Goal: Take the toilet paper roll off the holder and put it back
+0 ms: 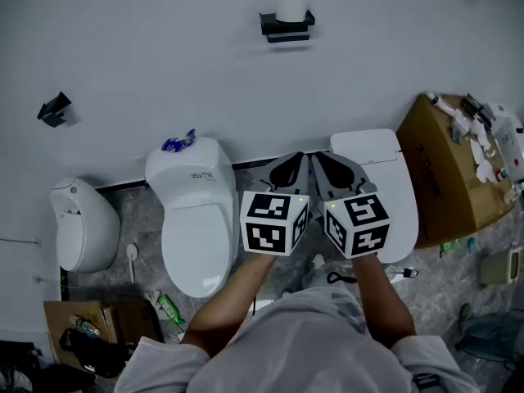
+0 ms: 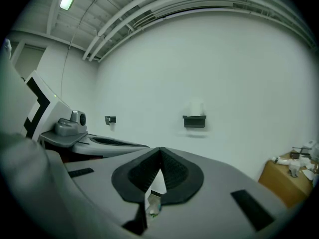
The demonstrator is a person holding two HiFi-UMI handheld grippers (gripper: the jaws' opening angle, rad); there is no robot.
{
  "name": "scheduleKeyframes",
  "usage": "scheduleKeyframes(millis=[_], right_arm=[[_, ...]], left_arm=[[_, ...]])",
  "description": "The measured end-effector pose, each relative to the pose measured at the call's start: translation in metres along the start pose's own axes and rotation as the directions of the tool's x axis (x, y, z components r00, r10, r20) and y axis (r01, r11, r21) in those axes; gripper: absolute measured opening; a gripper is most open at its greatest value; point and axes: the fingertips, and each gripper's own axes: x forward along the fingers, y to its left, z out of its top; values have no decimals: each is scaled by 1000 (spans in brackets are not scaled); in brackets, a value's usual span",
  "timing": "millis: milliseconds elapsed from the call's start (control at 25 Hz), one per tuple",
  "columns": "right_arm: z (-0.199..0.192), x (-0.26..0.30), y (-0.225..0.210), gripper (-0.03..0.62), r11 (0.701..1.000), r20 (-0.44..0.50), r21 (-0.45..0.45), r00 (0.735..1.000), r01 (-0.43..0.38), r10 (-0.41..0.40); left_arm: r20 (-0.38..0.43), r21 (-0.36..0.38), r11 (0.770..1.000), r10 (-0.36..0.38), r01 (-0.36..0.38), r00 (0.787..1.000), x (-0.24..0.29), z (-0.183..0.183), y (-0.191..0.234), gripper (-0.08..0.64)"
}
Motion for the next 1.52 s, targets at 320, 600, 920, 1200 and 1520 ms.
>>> scheduleKeyframes(millis=[320,600,920,1200,1520], right_arm=[[7,34,-21,2,1000,8,-3,1000,-1,1],[18,81,-59,2,1000,14,4,1000,-24,24],[29,131,-120,2,999,4,13,999,-35,35],[28,158,-159,2,998,-9,27,998,-61,62],[35,178,-180,2,993,7,32,993,-116,115]], left_arm=[[5,13,1000,3,-3,1000,31,11,20,5],[-1,21,999,27,-27,1000,85,27,44,5],[-12,21,999,40,-40,999,158,49,62,5],[-27,23,998,61,-60,998,206,58,65,5],[-29,41,994,102,-100,994,235,67,69,5]])
